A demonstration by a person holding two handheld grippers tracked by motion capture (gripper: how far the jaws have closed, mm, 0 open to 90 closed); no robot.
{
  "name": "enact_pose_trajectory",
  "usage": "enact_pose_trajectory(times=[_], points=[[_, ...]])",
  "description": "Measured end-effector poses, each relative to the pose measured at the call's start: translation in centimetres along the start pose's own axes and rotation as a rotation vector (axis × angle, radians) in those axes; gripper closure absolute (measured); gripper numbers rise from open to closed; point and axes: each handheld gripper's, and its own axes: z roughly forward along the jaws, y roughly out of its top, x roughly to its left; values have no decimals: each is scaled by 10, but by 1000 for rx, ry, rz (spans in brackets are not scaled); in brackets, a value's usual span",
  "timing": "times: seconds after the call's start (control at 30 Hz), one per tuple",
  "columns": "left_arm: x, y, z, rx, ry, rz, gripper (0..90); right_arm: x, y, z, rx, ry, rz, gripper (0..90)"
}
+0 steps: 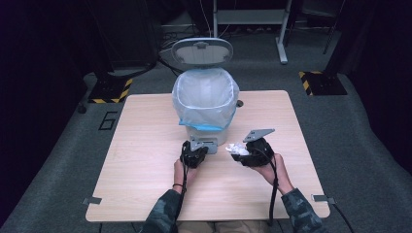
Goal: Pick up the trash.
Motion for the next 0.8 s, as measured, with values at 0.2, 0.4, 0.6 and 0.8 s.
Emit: enact_pose_trajectory(times=[0.2, 0.4, 0.6, 0.8], points=[[0, 0, 0, -2, 2, 0, 900, -4, 8, -5, -21, 21, 8, 638], [0, 0, 0, 0, 0, -2, 900, -8, 16, -10, -29, 20, 3, 640], [0, 0, 0, 0, 0, 0, 900, -9, 26, -15, -41, 22, 4, 643], [0, 0, 0, -3, 1, 2, 900, -11, 37, -23, -45, 14, -12, 643]])
